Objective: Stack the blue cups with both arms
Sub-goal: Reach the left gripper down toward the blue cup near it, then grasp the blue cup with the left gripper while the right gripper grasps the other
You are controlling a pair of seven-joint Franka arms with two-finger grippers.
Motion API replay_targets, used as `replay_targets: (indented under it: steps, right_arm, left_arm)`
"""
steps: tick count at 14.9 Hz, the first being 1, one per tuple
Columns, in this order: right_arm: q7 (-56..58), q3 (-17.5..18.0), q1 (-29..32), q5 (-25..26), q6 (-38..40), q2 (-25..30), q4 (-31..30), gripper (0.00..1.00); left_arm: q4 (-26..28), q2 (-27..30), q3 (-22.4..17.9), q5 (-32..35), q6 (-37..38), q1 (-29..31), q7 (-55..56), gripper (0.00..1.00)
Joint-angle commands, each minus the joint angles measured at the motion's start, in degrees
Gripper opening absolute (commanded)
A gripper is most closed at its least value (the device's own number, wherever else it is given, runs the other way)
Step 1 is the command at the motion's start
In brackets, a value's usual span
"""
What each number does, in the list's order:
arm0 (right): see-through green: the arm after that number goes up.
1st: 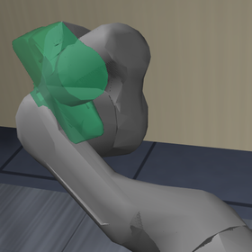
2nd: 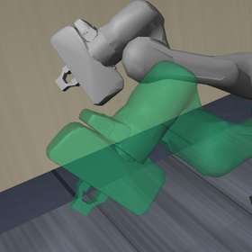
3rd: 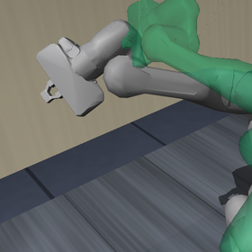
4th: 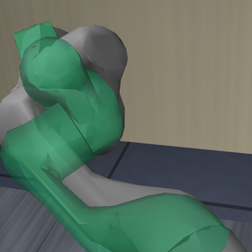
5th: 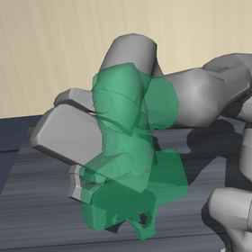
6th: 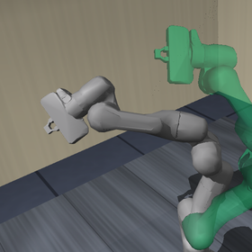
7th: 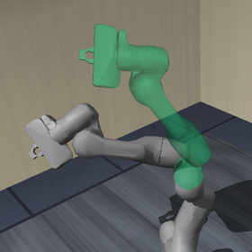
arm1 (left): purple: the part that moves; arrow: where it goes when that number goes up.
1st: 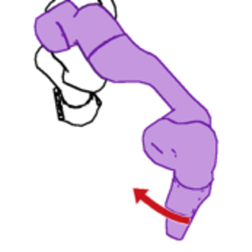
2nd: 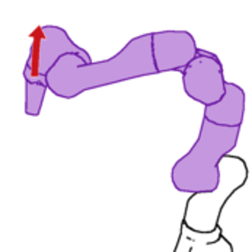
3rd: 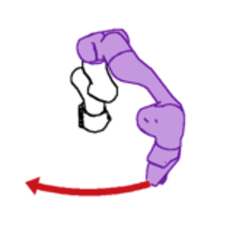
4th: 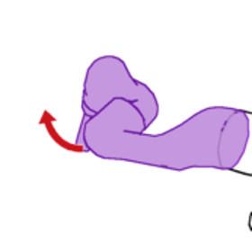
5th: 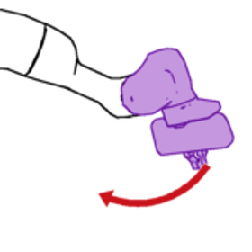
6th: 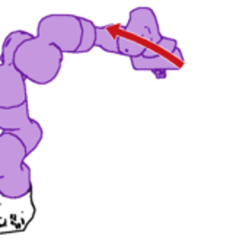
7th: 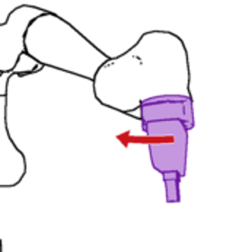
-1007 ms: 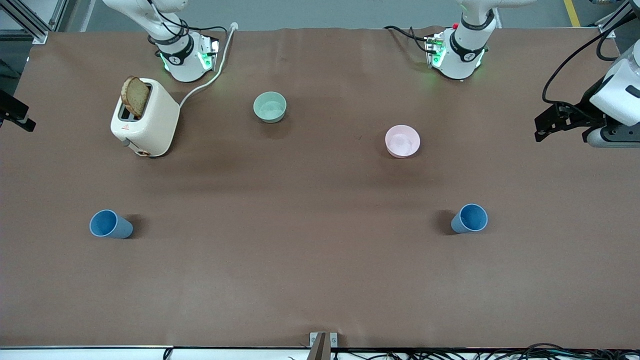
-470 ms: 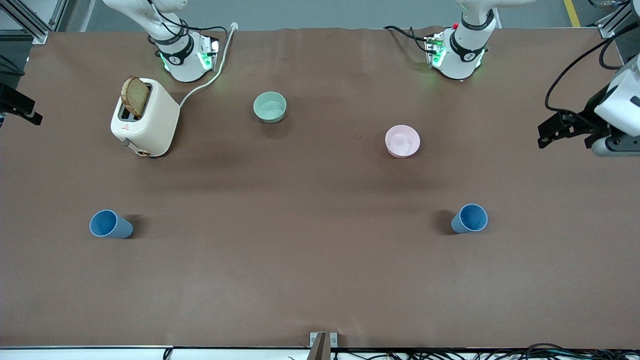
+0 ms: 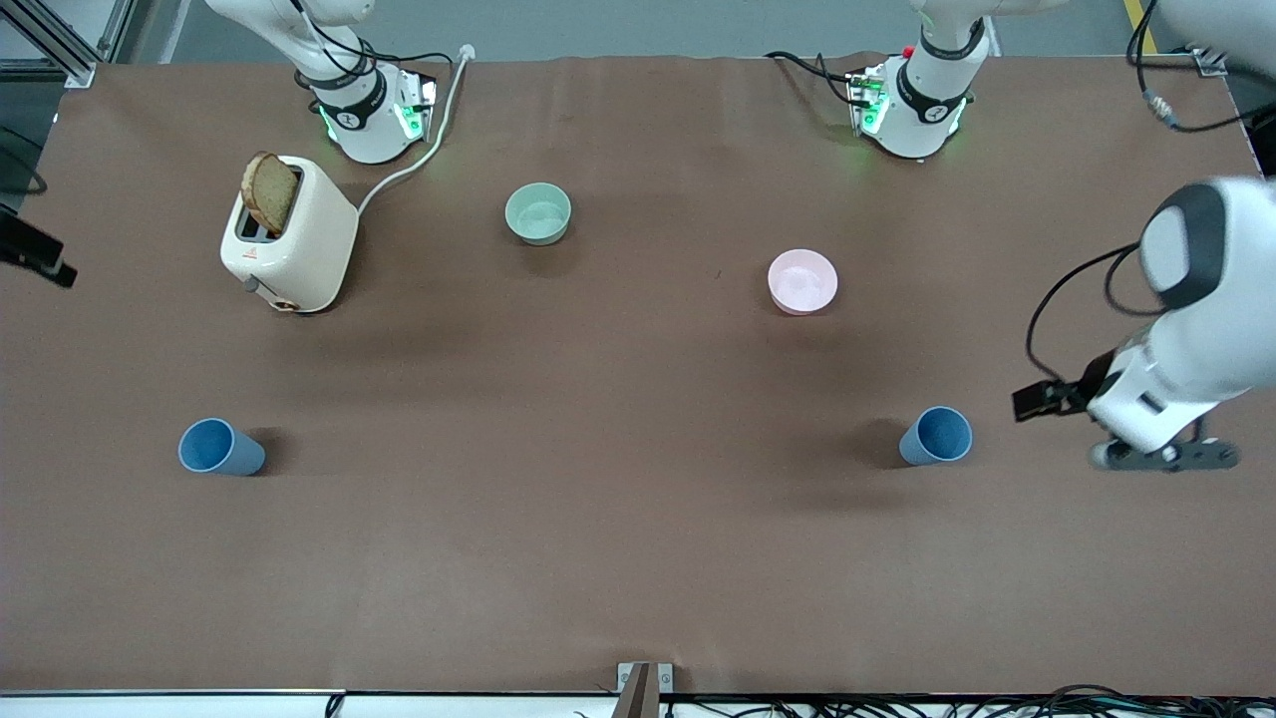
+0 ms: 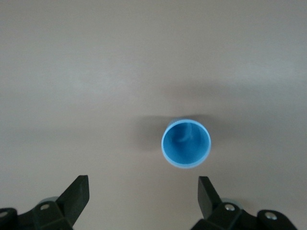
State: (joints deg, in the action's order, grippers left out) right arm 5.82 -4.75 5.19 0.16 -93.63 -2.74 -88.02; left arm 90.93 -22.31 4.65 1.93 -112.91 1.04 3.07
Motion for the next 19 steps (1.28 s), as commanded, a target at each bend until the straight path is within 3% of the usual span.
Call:
replay_targets:
  steps: [1,3,8,10,13,15,17,18,19]
  right_arm:
    - [1.3,0.4,3.2,-0.8,-5.8,-6.6,0.4,1.0]
    - [4.0,0.4,4.8,-0.9,-10.8,-11.6,0.1,1.0]
    - [6.6,0.5,7.0,-1.0,-22.4,-21.2,-2.0,1.0]
    - [6.6,0.7,7.5,-2.1,-27.1,-25.9,-2.1,1.0]
    - [8.9,0.6,8.0,-8.8,-28.5,-30.3,-2.2,0.99]
    - [11.2,0.6,8.1,-10.1,-29.2,-32.0,-2.5,0.95]
    - [14.4,0.7,8.7,-11.3,-30.6,-32.4,-4.5,0.84]
    - [15.0,0.7,8.7,-11.9,-31.3,-32.4,-5.4,0.7]
    - [15.5,0.7,8.7,-12.0,-31.5,-32.4,-5.8,0.46]
  left_arm:
    - [4.4,-3.8,0.4,0.2,-9.3,0.2,-1.3,1.0]
    - [5.9,-6.1,0.5,-0.1,-13.2,-0.5,-1.1,0.97]
    - [9.0,-8.0,1.8,0.0,-13.3,-0.4,-1.5,0.73]
    - [9.1,-9.0,2.0,0.1,-13.3,-0.4,-1.6,0.54]
    - [8.7,-9.1,2.3,-0.3,-13.2,-0.7,-1.0,0.16]
    - [7.5,-8.8,5.0,-0.6,-13.0,-0.6,-0.3,0.01]
    - [5.1,-8.5,8.4,-1.8,-12.5,-0.7,3.0,0.0]
    - [3.4,-8.5,10.9,-2.1,-11.4,-0.8,5.8,0.0]
    - [1.8,-8.7,13.3,-1.9,-10.6,-0.9,8.6,0.0]
